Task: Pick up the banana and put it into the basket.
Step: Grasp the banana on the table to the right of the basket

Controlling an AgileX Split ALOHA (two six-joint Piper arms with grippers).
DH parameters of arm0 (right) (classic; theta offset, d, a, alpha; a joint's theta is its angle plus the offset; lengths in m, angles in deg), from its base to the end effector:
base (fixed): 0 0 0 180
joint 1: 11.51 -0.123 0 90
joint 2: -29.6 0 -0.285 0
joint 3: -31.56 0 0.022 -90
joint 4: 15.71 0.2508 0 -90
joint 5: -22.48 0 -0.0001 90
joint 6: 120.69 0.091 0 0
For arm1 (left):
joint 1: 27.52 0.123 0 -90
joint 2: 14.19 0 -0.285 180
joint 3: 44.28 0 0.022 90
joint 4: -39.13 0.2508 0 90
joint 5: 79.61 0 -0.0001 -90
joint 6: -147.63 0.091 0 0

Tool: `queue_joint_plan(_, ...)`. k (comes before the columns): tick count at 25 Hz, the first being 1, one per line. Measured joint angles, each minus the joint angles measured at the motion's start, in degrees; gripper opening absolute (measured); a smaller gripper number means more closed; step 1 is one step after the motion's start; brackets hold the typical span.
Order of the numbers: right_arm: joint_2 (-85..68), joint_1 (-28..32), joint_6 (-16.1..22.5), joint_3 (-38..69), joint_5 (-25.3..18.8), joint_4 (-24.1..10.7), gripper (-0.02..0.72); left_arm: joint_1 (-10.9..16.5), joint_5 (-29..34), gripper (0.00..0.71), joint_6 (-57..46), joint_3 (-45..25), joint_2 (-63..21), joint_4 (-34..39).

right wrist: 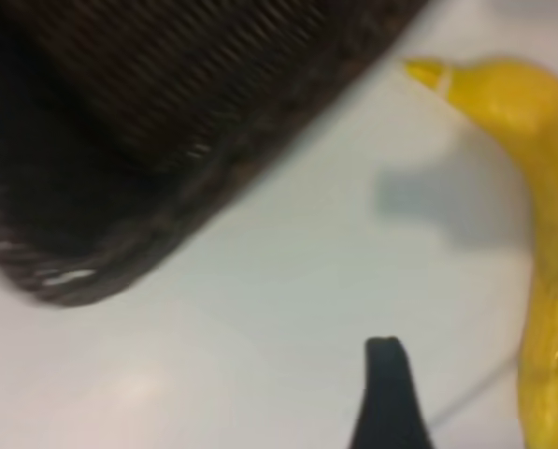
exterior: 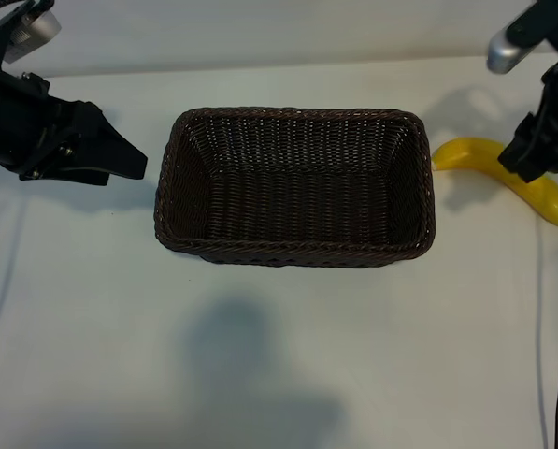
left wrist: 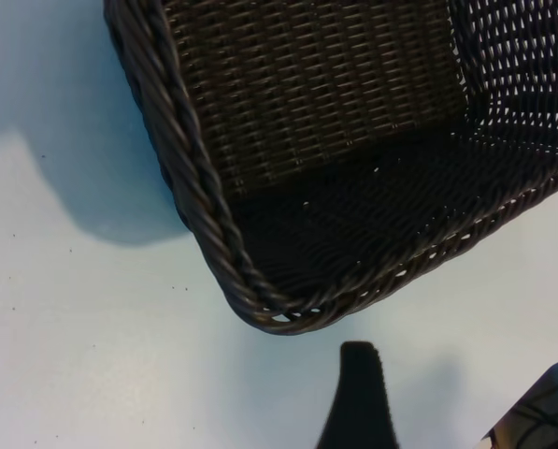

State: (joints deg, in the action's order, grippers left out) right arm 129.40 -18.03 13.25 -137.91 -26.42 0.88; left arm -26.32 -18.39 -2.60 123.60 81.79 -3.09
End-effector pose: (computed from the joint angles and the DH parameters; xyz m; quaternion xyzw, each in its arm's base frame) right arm 0.3202 0.0563 0.2549 -0.3650 0.9053 0.0564 0.2098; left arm 0.2992 -0.0474 0.2797 0.0903 0.9355 -0.2953 0.1719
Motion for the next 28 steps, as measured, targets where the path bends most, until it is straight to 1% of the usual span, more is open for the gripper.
queue_joint_plan(3, 4.5, 0.0, 0.4, 0.0, 3.7, -2.0, 0.549, 0.0, 0.0, 0.587, 0.0, 0.0, 0.0, -0.5)
queue_joint_plan(7, 9.7, 0.0, 1.1, 0.0, 8.0, -4.7, 0.557, 0.0, 0.0, 0.587, 0.1, -0.1, 0.0, -0.8)
queue_joint_plan(13, 15.4, 0.0, 4.6, 0.0, 13.8, -8.4, 0.559, 0.0, 0.0, 0.587, 0.9, -0.1, 0.0, -0.8)
queue_joint_plan(17, 16.1, 0.0, 5.8, 0.0, 16.1, -10.6, 0.559, 0.0, 0.0, 0.587, 1.0, -0.1, 0.0, -0.8)
queue_joint_plan(23, 16.2, 0.0, 6.1, 0.0, 19.0, -11.2, 0.559, 0.0, -0.3, 0.586, 1.1, -0.1, 0.0, -0.8)
queue_joint_plan(28, 16.6, 0.0, 6.2, 0.0, 21.9, -12.9, 0.561, 0.0, -0.7, 0.586, 1.4, -0.1, 0.0, -0.8)
